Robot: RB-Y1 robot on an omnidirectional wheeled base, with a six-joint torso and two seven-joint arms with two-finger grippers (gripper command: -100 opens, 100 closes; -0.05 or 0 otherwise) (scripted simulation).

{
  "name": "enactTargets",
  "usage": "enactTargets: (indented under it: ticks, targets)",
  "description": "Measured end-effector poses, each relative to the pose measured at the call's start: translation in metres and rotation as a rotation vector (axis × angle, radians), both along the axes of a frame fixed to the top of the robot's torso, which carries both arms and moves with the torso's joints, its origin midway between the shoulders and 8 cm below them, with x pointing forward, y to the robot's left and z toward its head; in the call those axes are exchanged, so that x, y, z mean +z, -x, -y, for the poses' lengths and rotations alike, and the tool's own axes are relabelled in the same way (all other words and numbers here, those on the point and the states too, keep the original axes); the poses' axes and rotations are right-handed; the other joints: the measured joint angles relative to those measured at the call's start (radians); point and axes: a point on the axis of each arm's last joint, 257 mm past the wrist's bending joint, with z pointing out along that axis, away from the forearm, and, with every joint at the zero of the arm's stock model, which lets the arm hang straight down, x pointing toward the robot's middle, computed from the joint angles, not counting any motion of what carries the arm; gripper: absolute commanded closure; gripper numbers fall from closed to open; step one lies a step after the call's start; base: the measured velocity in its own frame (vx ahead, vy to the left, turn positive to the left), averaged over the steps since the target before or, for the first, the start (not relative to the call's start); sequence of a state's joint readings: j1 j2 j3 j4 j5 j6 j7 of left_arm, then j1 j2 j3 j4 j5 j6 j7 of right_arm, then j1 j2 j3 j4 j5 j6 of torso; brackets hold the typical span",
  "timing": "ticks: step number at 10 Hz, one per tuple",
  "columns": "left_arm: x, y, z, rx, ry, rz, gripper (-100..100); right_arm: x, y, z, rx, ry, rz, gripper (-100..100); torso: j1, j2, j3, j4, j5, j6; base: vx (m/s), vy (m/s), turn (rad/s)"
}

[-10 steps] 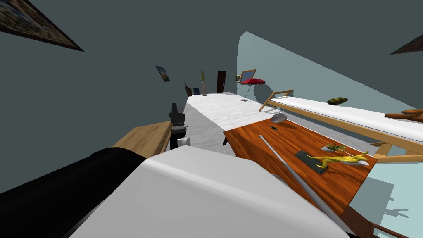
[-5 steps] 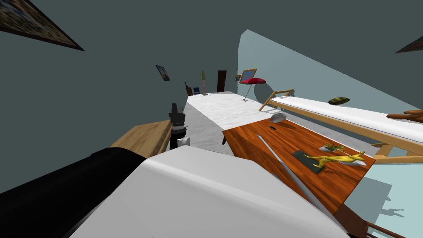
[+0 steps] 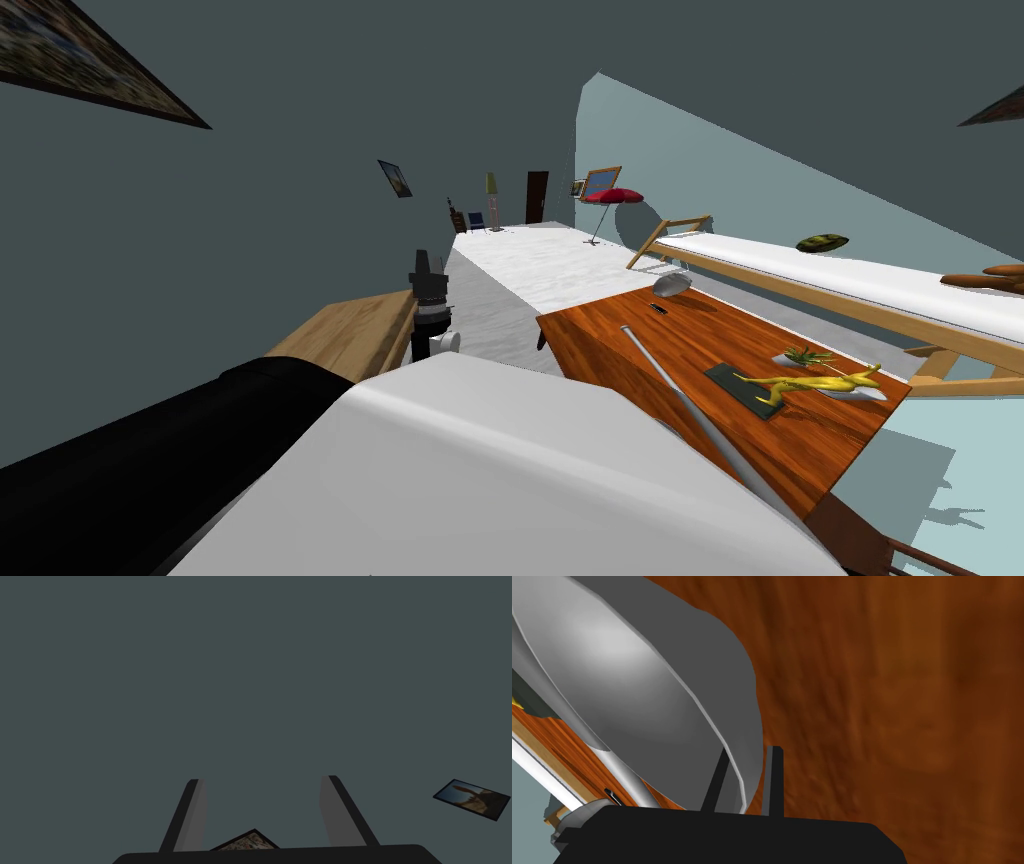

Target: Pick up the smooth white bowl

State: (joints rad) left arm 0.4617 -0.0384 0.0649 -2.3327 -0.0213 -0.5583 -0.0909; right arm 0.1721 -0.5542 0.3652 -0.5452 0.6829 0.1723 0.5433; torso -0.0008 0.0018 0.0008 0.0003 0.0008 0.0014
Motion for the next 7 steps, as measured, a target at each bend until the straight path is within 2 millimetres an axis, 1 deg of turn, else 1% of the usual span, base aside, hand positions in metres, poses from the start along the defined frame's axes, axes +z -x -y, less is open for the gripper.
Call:
enactTargets:
  ticks: [2,3,4,7]
  targets:
    - [0.0,0.0,0.0,0.0,0.0,0.0,0,0.001,0.0,0.001,-0.002,0.002,0.0,100,0.0,0.0,0.0,0.0,-0.001,-0.001,0.0,0.0,0.0]
    - [0.0,0.0,0.0,0.0,0.0,0.0,0,0.001,0.0,0.001,-0.003,0.002,0.0,0,0.0,0.0,0.0,0.0,-0.001,-0.001,0.0,0.0,0.0]
    - [0.0,0.0,0.0,0.0,0.0,0.0,0,0.001,0.0,0.001,-0.003,0.002,0.0,100,0.0,0.0,0.0,0.0,-0.001,-0.001,0.004,0.068,-0.016]
    - [0.0,0.0,0.0,0.0,0.0,0.0,0,0.012,0.01,0.022,0.005,0.003,-0.001,100,0.009,-0.002,-0.001,-0.001,0.001,-0.001,0.023,0.111,-0.031]
